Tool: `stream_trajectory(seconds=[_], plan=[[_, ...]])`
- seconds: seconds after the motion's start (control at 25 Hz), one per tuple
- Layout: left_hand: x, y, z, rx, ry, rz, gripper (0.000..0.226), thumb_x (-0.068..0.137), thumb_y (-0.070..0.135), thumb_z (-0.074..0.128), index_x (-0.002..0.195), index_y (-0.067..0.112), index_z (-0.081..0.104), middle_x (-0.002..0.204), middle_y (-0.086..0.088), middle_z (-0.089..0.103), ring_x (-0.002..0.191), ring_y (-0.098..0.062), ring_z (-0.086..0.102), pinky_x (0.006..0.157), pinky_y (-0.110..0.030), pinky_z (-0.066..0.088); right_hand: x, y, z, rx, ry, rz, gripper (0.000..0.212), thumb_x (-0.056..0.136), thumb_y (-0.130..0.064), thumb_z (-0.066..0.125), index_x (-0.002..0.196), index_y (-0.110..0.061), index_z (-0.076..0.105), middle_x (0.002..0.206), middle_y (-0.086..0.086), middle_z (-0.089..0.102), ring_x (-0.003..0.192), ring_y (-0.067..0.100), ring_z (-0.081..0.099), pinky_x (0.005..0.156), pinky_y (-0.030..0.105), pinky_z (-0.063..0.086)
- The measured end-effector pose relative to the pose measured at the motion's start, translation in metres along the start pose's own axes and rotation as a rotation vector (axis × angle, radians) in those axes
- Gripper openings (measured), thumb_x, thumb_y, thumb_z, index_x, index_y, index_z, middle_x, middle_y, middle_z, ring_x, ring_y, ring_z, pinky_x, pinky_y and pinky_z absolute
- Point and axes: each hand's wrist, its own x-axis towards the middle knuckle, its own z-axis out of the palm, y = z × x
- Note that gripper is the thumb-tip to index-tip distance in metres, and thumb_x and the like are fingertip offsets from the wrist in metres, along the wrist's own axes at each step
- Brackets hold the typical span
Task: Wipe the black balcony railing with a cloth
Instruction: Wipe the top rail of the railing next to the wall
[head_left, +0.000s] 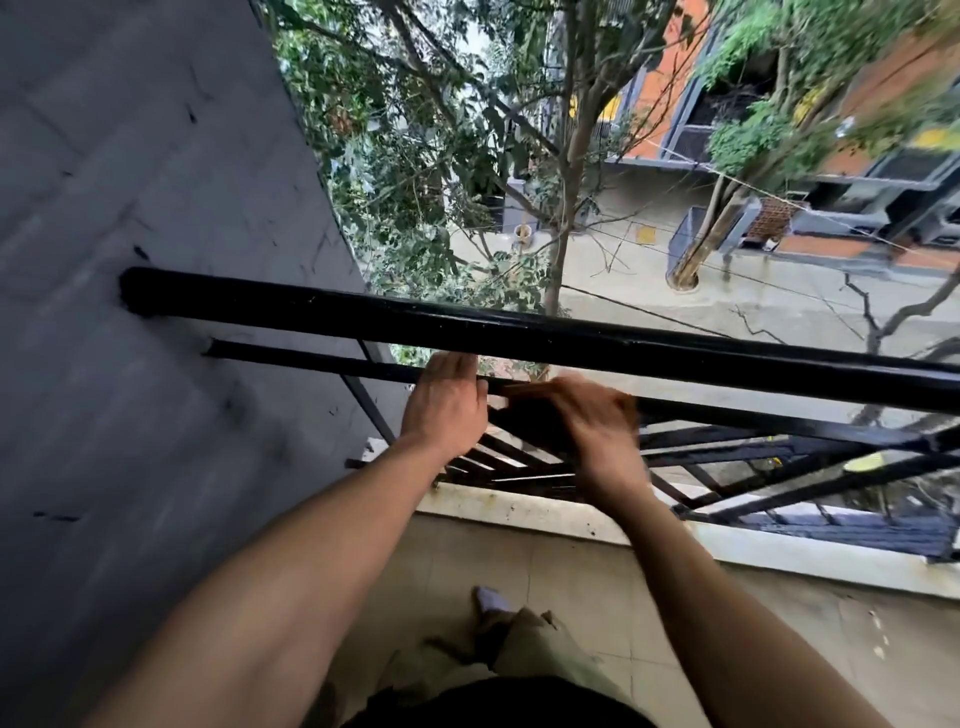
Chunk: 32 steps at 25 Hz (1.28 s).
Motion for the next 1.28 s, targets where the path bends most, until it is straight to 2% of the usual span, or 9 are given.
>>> stream_trajectory(seconds=[0.16,0.28,0.4,0.56,0.8,0.96,1.04,1.16,1.28], plan=[[-0.012,-0.023,0.007,-0.044,-0.025,-0.026,0.058,0.104,0.03,0.041,0.154,0.005,0.028,0.157,-0.017,0.036,0.147,-0.03,0.031,0.123,-0.041,0.026,-0.002,0.012,-0.007,-0.111,0.152,0.727,0.074,0.074,-0.009,0.06,0.145,-0.001,0.039,0.146,0.03,0.041,0.142,0.047,0.03,0.123,0.06,0.015],[-0.014,-0.03,-0.005,-0.123,0.053,-0.054,0.062,0.103,0.047,0.028,0.144,0.004,0.044,0.142,-0.021,0.051,0.134,-0.035,0.045,0.114,-0.045,0.038,0.049,-0.096,0.019,-0.06,0.152,0.475,0.077,0.079,-0.012,0.065,0.149,0.0,0.036,0.149,0.03,0.039,0.143,0.044,0.025,0.123,0.054,0.002],[-0.012,-0.053,-0.017,-0.061,0.084,-0.035,0.053,0.1,0.05,0.033,0.124,0.008,0.056,0.118,-0.019,0.061,0.114,-0.035,0.055,0.097,-0.044,0.047,0.092,-0.189,0.042,0.18,-0.192,0.132,0.065,0.101,-0.016,0.052,0.157,0.003,0.025,0.163,0.025,0.025,0.154,0.039,0.018,0.127,0.045,0.007],[-0.011,-0.077,-0.025,-0.036,-0.011,0.057,0.057,0.103,0.05,0.034,0.142,0.01,0.044,0.136,-0.019,0.053,0.128,-0.035,0.049,0.105,-0.042,0.042,0.081,-0.133,0.037,-0.143,-0.129,-0.203,0.066,0.087,-0.02,0.068,0.15,-0.026,0.049,0.167,0.008,0.027,0.155,0.03,0.021,0.127,0.052,0.011],[-0.041,-0.109,-0.017,-0.289,0.138,0.183,0.051,0.103,0.041,0.034,0.141,0.01,0.051,0.135,-0.01,0.06,0.123,-0.025,0.055,0.098,-0.044,0.05,0.056,-0.135,0.035,0.285,0.279,0.5,0.053,0.065,0.009,0.072,0.115,-0.007,0.073,0.132,0.014,0.064,0.126,0.036,0.053,0.113,0.047,0.04],[-0.058,-0.159,-0.022,-0.342,0.344,-0.006,0.041,0.101,0.034,0.038,0.12,0.006,0.06,0.111,-0.012,0.064,0.103,-0.029,0.056,0.086,-0.04,0.047,0.142,-0.249,0.005,1.34,0.382,0.828,0.03,0.078,0.012,0.045,0.102,0.004,0.063,0.088,0.016,0.067,0.085,0.034,0.065,0.071,0.042,0.057],[-0.062,-0.183,-0.022,-0.36,0.368,-0.087,0.043,0.102,0.034,0.036,0.121,0.005,0.061,0.111,-0.013,0.064,0.105,-0.03,0.055,0.088,-0.041,0.046,0.139,-0.281,0.013,1.16,0.322,0.716,0.035,0.082,0.015,0.039,0.107,0.002,0.058,0.092,0.025,0.063,0.08,0.031,0.061,0.061,0.031,0.056],[-0.064,-0.196,-0.018,-0.367,0.372,-0.14,0.049,0.099,0.035,0.034,0.122,0.002,0.061,0.114,-0.015,0.064,0.109,-0.032,0.054,0.091,-0.043,0.047,0.132,-0.283,0.022,1.051,0.21,0.531,0.056,0.074,0.002,0.044,0.128,-0.006,0.051,0.126,0.016,0.055,0.107,0.019,0.053,0.094,0.021,0.048],[-0.064,-0.189,-0.017,-0.427,0.337,-0.189,0.052,0.099,0.039,0.032,0.125,0.004,0.059,0.12,-0.013,0.062,0.113,-0.031,0.053,0.093,-0.041,0.045,0.142,-0.279,0.012,0.997,0.301,0.675,0.031,0.07,0.006,0.05,0.099,0.0,0.059,0.091,0.025,0.067,0.068,0.029,0.064,0.054,0.032,0.051]])
